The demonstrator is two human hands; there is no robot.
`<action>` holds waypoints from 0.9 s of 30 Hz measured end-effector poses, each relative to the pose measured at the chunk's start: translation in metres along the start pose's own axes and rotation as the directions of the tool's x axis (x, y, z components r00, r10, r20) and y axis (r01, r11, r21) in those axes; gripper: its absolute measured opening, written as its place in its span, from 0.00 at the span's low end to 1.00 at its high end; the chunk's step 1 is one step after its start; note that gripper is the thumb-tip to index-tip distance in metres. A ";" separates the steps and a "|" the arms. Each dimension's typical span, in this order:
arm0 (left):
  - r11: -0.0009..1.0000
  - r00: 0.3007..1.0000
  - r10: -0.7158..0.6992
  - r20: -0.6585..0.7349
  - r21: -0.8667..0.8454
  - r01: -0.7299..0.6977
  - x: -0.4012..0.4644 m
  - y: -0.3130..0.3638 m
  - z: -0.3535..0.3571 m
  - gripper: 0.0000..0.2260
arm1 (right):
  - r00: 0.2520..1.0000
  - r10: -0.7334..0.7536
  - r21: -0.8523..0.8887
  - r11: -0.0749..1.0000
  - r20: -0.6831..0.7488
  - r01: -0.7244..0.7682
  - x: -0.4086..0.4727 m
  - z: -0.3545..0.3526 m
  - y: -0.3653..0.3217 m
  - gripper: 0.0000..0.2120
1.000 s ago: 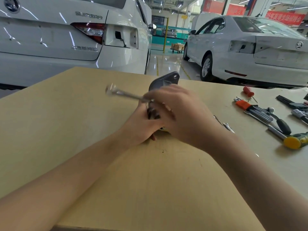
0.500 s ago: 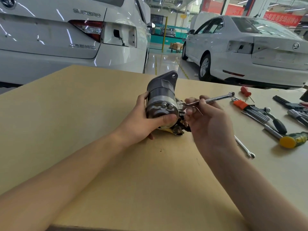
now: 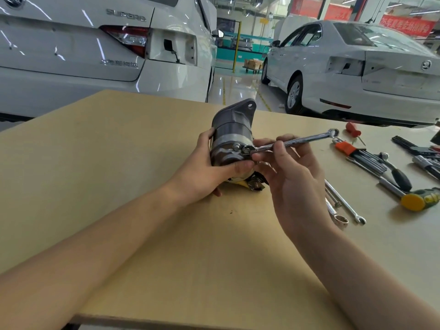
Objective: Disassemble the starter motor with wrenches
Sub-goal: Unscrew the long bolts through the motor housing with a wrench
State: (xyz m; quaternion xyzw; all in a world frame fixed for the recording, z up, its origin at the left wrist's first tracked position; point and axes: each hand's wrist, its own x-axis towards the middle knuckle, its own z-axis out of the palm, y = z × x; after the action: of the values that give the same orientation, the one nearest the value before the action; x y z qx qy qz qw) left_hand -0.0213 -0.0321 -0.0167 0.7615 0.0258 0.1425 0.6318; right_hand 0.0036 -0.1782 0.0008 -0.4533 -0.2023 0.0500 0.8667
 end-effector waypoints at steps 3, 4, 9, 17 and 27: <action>1.000 1.000 0.002 0.004 -0.006 -0.002 0.000 -0.001 0.001 0.57 | 1.000 0.003 0.002 1.000 -0.014 -0.003 -0.003 -0.001 0.003 0.06; 1.000 1.000 0.005 0.004 -0.005 -0.005 0.000 0.000 0.001 0.57 | 1.000 0.007 0.012 1.000 -0.018 -0.007 -0.004 -0.002 0.004 0.06; 0.999 1.000 -0.002 -0.004 -0.038 0.002 0.001 0.000 0.002 0.56 | 0.998 0.040 0.059 0.998 -0.048 -0.037 -0.008 -0.003 0.007 0.06; 0.999 1.000 0.011 0.018 -0.035 -0.010 0.004 -0.002 0.000 0.55 | 0.996 -0.087 -0.156 0.984 -0.013 0.084 -0.004 -0.004 0.004 0.06; 0.999 0.999 0.026 0.037 0.021 -0.027 0.007 -0.008 -0.002 0.42 | 0.728 0.049 -0.713 0.257 0.683 0.652 0.033 0.028 -0.027 0.12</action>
State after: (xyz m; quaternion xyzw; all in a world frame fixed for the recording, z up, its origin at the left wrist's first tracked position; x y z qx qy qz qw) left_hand -0.0142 -0.0273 -0.0230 0.7711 0.0057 0.1364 0.6219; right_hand 0.0196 -0.1637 0.0473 -0.7718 -0.5349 -0.1193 0.3225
